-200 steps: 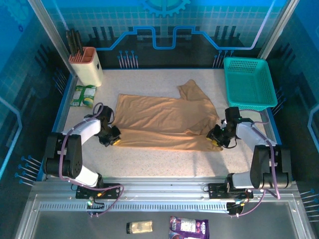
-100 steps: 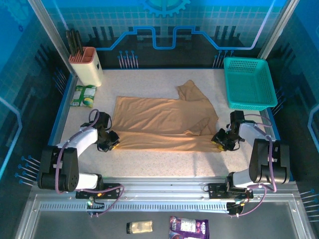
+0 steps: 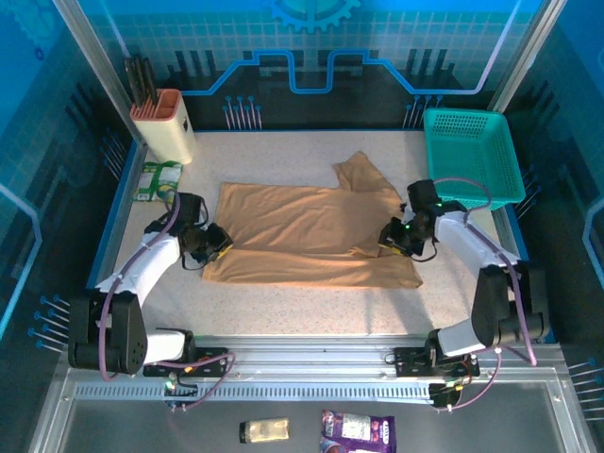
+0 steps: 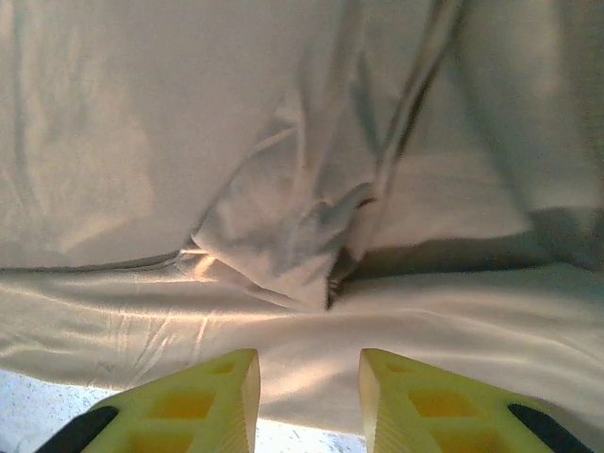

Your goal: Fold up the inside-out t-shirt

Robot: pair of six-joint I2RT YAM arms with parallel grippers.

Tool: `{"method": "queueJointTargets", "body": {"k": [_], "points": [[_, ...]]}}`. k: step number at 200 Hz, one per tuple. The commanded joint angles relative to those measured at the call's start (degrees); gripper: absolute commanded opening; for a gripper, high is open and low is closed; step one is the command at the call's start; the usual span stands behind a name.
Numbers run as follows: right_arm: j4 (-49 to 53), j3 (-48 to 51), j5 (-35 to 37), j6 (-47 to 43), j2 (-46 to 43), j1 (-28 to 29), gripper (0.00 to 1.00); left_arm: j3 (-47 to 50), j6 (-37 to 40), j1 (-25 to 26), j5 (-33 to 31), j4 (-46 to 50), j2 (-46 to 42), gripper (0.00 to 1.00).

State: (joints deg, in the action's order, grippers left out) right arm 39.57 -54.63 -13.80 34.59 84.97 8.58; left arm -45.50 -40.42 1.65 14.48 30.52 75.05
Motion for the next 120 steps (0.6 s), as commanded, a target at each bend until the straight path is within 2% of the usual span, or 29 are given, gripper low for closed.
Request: {"method": "queueJointTargets", "body": {"k": [1,36,120], "points": [[-1.71,-0.78,-3.39,1.79,3.56,2.6,0.34,-1.88,0.1,0.2,2.9,-0.38,1.24,0.2],[-3.61,0.28,-1.43,3.98,6.7,4.24,0.32,-1.36,0.0,0.28,1.88,-0.07,0.9,0.2],[-3.76,1.15,1.93,5.3,8.05,4.17,0.4,-0.67,-0.34,0.28,1.34,-0.4,1.85,0.21]]}}
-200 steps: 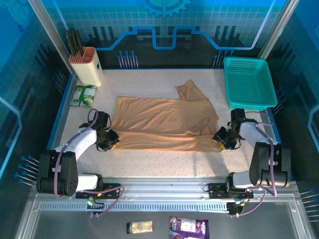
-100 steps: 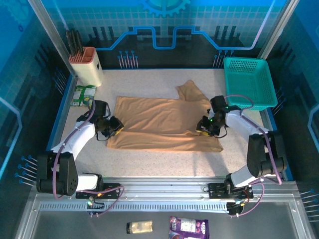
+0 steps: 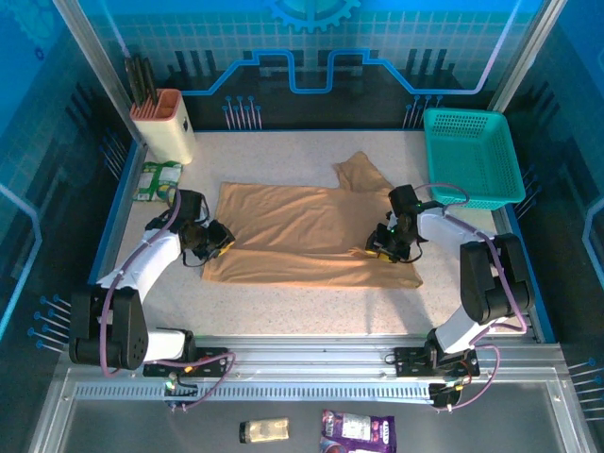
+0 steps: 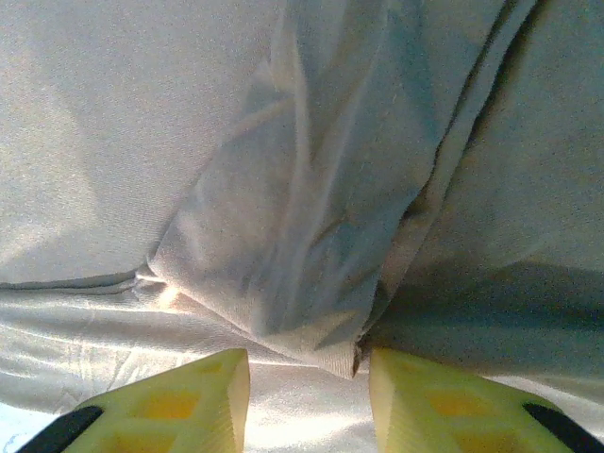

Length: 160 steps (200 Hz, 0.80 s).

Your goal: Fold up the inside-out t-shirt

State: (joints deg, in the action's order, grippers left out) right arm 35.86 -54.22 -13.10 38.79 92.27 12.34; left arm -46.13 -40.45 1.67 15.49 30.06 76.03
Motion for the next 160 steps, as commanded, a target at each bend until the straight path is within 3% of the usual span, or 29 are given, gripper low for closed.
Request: {"method": "queueJointTargets", "body": {"k": [1,59,121,160], "points": [[-0.06,0.76,1.23,1.15,0.73,0.41,0.4,-0.07,-0.28,0.26,0.38,0.07,0.87,0.21],[-1.83,0.43,-0.54,2.23,0.93,0.41,0.34,0.03,-0.3,0.26,-0.02,0.17,0.88,0.2],[-1.21,-2.12,-1.55,2.43,-0.08,0.6,0.06,-0.08,-0.18,0.26,-0.37,0.82,0.44,0.2],[-1.28,-7.74,-2.2,1.52,4.84,1.72,0.0,0.13,-0.33,0.26,-0.47,0.7,0.35,0.2]]}}
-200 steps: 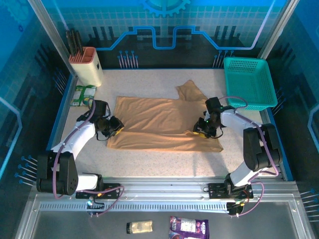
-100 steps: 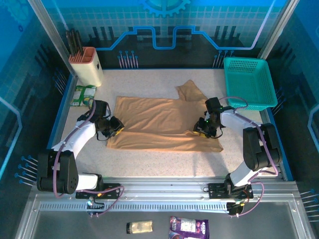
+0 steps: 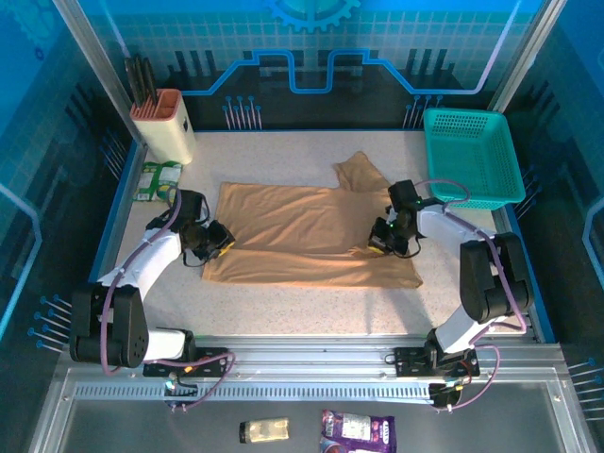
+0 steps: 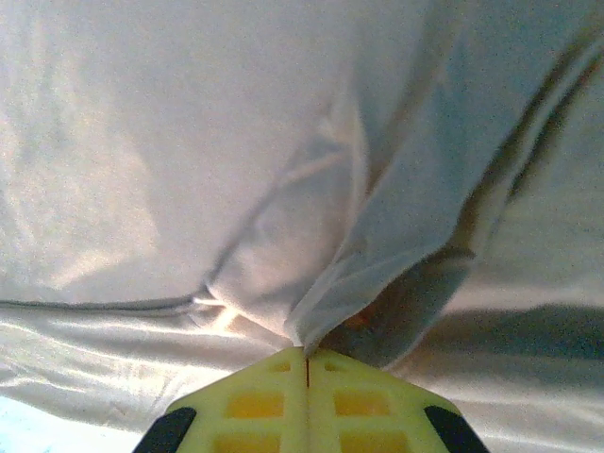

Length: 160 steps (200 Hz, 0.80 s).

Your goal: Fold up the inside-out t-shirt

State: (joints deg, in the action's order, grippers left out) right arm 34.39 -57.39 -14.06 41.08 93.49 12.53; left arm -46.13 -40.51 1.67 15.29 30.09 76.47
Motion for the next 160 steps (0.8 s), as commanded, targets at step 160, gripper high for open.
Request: {"method": "queueJointTargets", "body": {"k": [160], "points": [[3.28,-24.69,-2.89,-5.18,20.48,4.45,0.01,1.48,-1.15,0.26,-0.25,0.07,-0.75,0.2]]}}
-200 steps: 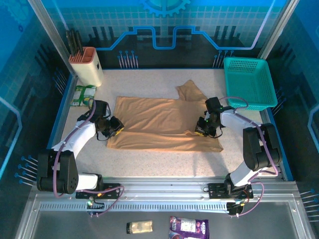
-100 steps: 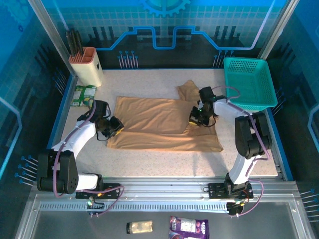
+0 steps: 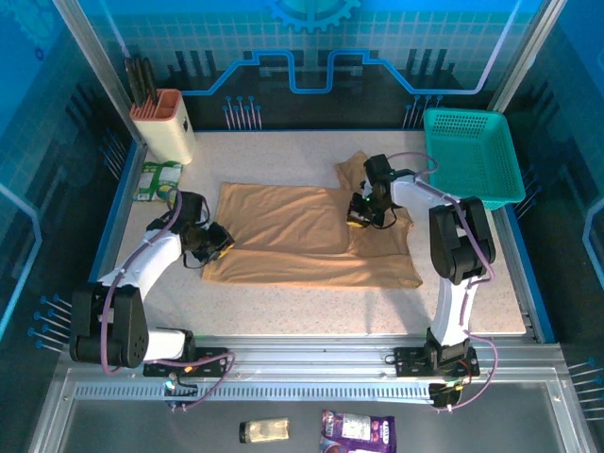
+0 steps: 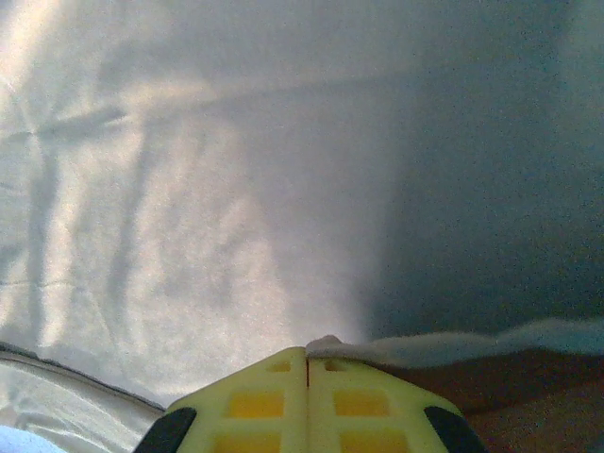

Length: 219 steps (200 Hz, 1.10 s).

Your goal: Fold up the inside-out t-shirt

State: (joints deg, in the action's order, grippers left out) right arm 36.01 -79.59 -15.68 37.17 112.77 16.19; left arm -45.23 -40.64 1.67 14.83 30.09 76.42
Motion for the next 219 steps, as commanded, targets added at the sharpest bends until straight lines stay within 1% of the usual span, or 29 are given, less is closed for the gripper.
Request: {"method": "queueJointTargets", "body": {"k": [1,19,28,35,46,50,68,106,127,151,165,173,175,181,189,199,219], "points": [[1.63,-2.53,-1.27,-1.29,1.21,0.79,0.0,0.59,-0.97,0.26,0.25,0.07,-0.73,0.2],[1.48,-3.43,-2.13,-1.47,1.96,0.77,0.02,0.78,-0.93,0.26,0.2,0.07,-0.76,0.2],[1.52,-3.92,-3.14,-1.73,2.36,0.86,0.05,0.89,-0.84,0.26,0.29,-0.03,-0.71,0.2],[1.72,-4.3,-3.67,-2.04,2.45,0.93,0.08,0.92,-0.81,0.26,0.29,0.04,-0.64,0.2],[1.52,-4.39,-4.17,-2.49,1.69,1.08,0.21,0.73,-0.67,0.26,0.44,-0.02,-0.36,0.2],[1.52,-4.35,-4.14,-2.66,1.3,1.08,0.24,0.68,-0.58,0.28,0.39,0.01,-0.27,0.21],[2.27,-4.03,-3.12,-3.49,-0.97,0.89,0.32,0.26,-0.15,0.26,0.29,-0.11,0.25,0.21],[3.92,-0.39,2.27,-4.2,-6.06,-0.83,0.4,-1.4,2.75,0.25,-1.16,0.67,3.6,0.21],[4.34,2.63,5.44,-4.84,-7.79,-2.41,0.44,-2.01,4.5,0.26,-1.86,0.6,6.26,0.2],[2.26,6.95,3.66,-5.69,-8.22,-4.71,0.49,-2.89,6.4,0.26,-2.85,0.9,10.22,0.19],[0.98,9.04,2.52,-6.18,-8.18,-5.92,0.51,-2.77,6.85,0.26,-4.64,1.18,11.61,0.19],[0.36,10.19,2.39,-6.31,-8.41,-6.54,0.56,-2.4,6.93,0.18,-5.45,1.29,12.1,0.19],[0.18,10.47,2.36,-6.34,-8.41,-6.68,0.6,-2.29,6.9,0.18,-5.67,1.33,12.2,0.19],[-0.43,11.4,2.35,-6.48,-8.51,-7.2,0.65,-1.83,6.89,0.17,-6.24,1.38,12.25,0.19],[-1.2,12.64,2.19,-6.47,-8.75,-7.92,0.7,-1.01,6.53,0.09,-6.8,1.33,12.26,0.19],[-2.12,14.27,1.95,-6.66,-8.94,-8.97,0.73,0.26,5.94,0.09,-6.83,1.06,11.97,0.19],[-3.2,17.27,1.9,-6.74,-9.32,-11.08,0.75,2.89,4.59,0.09,-6.44,0.32,10.8,0.19]]}}
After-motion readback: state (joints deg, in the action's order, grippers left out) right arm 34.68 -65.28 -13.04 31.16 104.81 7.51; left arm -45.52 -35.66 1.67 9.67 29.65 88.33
